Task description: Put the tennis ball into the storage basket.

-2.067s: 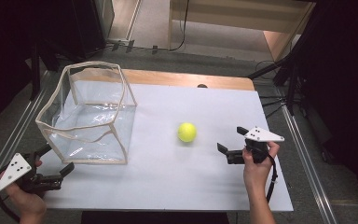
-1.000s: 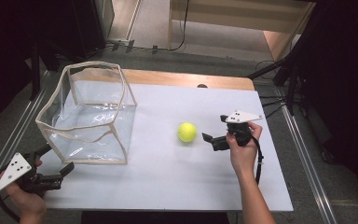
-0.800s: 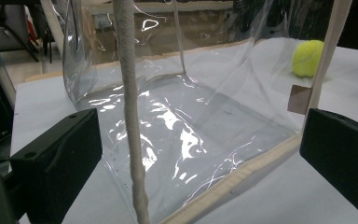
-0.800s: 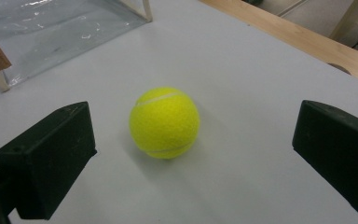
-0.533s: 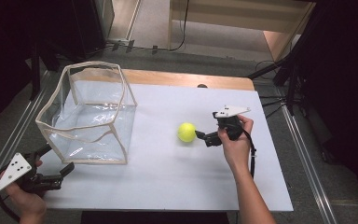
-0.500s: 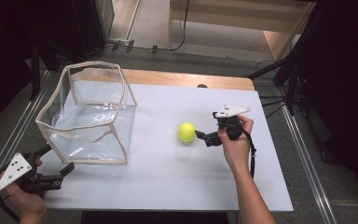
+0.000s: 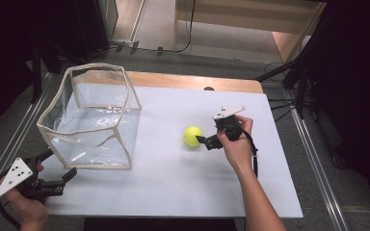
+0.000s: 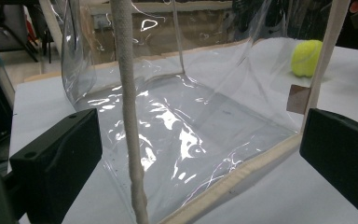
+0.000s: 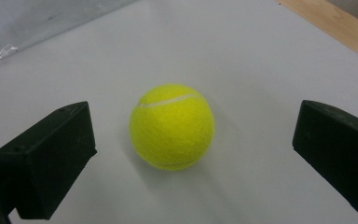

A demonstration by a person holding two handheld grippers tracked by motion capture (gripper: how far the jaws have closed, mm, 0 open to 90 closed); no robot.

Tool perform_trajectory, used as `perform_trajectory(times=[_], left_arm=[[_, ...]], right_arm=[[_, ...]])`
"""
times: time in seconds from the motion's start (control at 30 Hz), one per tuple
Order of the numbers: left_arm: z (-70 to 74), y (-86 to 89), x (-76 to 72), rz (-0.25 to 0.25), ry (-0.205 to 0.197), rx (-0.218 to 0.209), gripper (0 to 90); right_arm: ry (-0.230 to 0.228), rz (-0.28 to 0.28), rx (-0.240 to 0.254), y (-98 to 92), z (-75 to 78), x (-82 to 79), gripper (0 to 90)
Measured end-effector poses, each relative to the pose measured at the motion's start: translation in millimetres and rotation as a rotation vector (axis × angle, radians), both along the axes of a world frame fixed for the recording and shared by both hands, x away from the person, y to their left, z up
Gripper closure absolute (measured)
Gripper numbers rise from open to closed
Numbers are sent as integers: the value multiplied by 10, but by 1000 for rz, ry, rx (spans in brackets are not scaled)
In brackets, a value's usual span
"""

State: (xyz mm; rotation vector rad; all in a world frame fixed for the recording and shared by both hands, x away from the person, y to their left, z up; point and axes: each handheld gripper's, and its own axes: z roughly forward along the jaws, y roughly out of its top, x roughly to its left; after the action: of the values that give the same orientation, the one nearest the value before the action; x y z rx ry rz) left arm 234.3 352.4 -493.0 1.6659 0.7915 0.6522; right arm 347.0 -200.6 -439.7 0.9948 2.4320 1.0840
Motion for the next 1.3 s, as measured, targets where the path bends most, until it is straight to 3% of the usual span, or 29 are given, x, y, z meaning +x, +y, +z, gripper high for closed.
perform_trajectory(times=[0.27,0.3,0.47,0.63,1.3], left_arm=[[1,1,0,0,1,-1,0],[2,1,0,-1,1,-1,0],[2,4,1,-2,1,2,0],[2,5,2,-4,1,1,0],[2,2,3,-4,0,0,0]], right_arm=[[50,31,-29,83,-40,84,0],[71,40,-48,120,-55,110,0],[91,60,-81,180,-90,158,0],[149,73,-112,257,-162,230,32],[252,120,-187,438,-330,375,73]])
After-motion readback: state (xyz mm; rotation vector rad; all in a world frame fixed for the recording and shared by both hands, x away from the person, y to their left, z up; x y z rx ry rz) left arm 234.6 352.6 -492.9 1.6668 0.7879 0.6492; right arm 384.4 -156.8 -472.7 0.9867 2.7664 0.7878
